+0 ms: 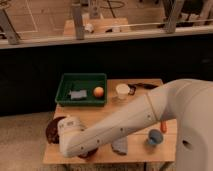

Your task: Wipe red bowl with eraser

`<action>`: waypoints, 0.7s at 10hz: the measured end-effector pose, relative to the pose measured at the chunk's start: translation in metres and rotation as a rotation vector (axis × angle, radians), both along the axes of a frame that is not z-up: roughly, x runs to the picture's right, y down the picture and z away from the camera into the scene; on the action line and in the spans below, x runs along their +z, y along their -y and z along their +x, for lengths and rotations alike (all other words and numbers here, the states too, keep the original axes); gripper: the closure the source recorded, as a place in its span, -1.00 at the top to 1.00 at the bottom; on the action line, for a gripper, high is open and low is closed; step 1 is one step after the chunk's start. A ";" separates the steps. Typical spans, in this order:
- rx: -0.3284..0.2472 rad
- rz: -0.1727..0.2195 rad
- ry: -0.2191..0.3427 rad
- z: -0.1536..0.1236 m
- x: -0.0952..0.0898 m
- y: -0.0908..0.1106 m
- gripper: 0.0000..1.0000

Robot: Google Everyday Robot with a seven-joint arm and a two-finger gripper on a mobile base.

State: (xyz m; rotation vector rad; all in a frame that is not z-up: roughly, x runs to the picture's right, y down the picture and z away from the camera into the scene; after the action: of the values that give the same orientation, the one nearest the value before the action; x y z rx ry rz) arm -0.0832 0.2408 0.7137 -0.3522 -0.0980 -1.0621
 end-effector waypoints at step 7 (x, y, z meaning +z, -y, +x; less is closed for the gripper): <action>0.063 0.037 -0.067 0.004 0.030 0.036 -1.00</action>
State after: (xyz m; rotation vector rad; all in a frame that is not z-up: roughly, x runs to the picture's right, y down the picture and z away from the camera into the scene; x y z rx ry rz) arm -0.0792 0.2051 0.7439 -0.3492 -0.0294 -0.9874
